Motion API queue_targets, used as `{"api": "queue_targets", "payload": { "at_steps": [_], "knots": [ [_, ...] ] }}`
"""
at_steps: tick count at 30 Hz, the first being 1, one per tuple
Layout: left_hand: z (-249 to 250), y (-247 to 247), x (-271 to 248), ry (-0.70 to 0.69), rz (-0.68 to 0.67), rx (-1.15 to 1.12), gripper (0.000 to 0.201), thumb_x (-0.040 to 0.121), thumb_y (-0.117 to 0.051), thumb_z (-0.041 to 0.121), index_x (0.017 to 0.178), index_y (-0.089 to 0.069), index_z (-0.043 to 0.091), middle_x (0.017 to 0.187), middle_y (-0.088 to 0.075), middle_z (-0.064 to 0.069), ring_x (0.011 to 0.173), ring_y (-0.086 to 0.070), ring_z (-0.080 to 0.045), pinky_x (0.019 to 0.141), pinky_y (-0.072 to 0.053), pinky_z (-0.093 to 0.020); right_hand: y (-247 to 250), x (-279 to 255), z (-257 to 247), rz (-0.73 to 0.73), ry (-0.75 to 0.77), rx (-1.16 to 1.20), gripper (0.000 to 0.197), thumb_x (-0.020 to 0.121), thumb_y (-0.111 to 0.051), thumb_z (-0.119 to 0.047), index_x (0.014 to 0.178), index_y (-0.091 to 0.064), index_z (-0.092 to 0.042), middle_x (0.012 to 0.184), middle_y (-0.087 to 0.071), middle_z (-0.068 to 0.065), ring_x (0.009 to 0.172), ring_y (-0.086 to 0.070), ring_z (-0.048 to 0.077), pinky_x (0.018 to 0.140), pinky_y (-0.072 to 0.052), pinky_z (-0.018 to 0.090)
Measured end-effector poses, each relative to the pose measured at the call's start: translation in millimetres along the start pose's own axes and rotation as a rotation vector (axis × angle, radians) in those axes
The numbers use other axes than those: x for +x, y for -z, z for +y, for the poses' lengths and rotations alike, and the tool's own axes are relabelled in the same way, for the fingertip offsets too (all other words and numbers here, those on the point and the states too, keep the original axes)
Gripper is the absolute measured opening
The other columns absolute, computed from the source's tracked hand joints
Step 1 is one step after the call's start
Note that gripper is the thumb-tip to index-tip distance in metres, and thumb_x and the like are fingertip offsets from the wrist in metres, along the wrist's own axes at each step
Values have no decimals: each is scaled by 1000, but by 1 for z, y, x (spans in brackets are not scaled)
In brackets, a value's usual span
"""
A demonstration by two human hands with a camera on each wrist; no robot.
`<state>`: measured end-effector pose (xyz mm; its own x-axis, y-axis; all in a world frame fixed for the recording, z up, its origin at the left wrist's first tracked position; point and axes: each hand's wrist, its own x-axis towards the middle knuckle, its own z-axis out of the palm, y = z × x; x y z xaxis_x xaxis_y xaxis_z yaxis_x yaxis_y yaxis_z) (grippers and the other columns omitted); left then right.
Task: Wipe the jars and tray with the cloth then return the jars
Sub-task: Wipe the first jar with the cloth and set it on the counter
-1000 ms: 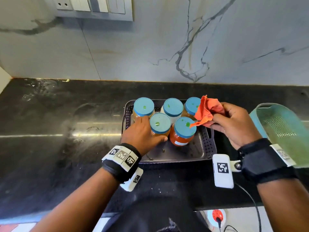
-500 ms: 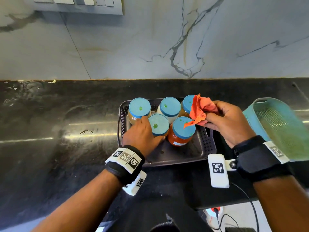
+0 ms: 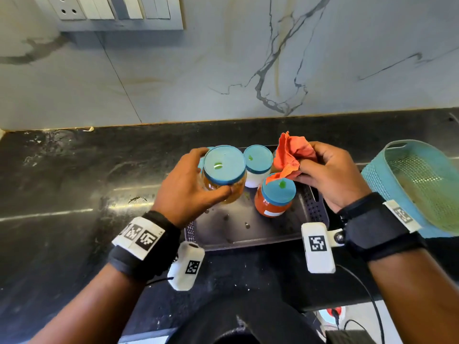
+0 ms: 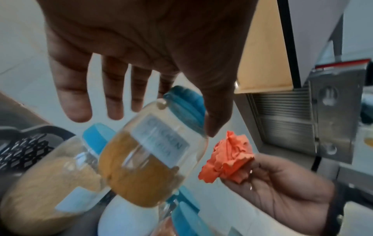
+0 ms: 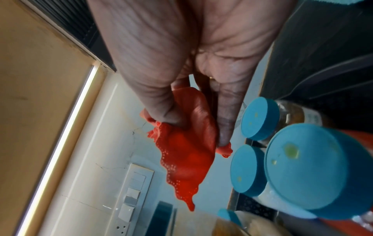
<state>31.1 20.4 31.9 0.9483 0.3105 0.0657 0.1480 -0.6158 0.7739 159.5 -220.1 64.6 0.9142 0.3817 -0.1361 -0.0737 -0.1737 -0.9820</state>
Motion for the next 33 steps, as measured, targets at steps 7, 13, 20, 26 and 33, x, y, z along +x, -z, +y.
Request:
{"api": "queue_targets", "payload": {
  "at_steps": [7, 13, 20, 26, 33],
  "knots": [
    [5, 22, 1, 4, 53, -249, 86, 59, -77, 58, 135, -41, 39, 126, -59, 27, 119, -59, 4, 104, -53, -41, -36, 5, -6, -150, 29, 19, 33, 89, -59, 11, 111, -72, -10, 108, -74, 17, 104, -73, 33, 93, -58, 54],
    [14, 16, -1, -18, 53, -363, 84, 66, -79, 49, 140, -44, 31, 129, -63, 18, 120, -60, -3, 102, -54, -44, -56, -3, -14, -173, 35, 123, 36, 89, -56, 14, 101, -75, -14, 103, -74, 19, 101, -73, 36, 92, -57, 57],
    [29, 12, 1, -136, 59, -420, 83, 68, -86, 48, 137, -48, 24, 128, -66, 13, 121, -62, -7, 102, -50, -25, -61, -8, -18, -121, 92, 157, 45, 86, -59, 16, 96, -80, -23, 98, -78, 8, 100, -74, 29, 95, -56, 57],
    [22, 15, 2, -203, 128, -368, 85, 62, -91, 46, 135, -53, 25, 127, -66, 8, 121, -63, -19, 102, -53, -43, -58, -13, -22, -68, 166, 199, 41, 83, -63, 15, 101, -79, -18, 103, -78, 7, 103, -74, 25, 100, -54, 55],
    [19, 21, 6, -244, 144, -202, 83, 60, -86, 60, 133, -50, 42, 131, -63, 18, 125, -59, -10, 109, -37, -66, -60, -17, -60, -39, 479, -78, 38, 84, -65, -23, 121, -72, -29, 129, -63, 3, 124, -60, 11, 111, -45, 38]
  ]
}}
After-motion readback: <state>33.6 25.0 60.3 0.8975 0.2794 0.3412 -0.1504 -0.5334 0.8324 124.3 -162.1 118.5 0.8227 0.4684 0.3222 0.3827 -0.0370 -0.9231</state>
